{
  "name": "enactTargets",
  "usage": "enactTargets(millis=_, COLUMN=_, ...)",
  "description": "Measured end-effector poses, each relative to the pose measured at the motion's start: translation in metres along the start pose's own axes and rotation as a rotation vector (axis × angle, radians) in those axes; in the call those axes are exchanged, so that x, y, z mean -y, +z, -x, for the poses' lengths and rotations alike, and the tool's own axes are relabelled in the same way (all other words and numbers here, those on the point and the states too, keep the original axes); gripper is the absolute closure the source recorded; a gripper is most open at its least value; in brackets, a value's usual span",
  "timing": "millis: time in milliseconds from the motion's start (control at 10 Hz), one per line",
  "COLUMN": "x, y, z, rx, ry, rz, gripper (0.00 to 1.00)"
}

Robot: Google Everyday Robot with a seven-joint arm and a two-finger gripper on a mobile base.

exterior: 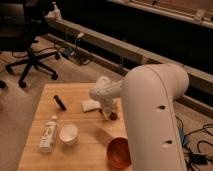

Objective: Drag the pepper across the table

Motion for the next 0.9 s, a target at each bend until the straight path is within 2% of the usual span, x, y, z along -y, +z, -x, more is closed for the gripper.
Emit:
enactTargets(millis=500, x=0.025, y=-0.001, z=-0.011, rx=0.004, ry=0.047, rz=-0.008, gripper=0.54)
enactTargets(millis=900, x=0.030, y=-0.002, z=-0.007, rx=0.014, ry=0.056, rz=-0.010, gripper=0.54)
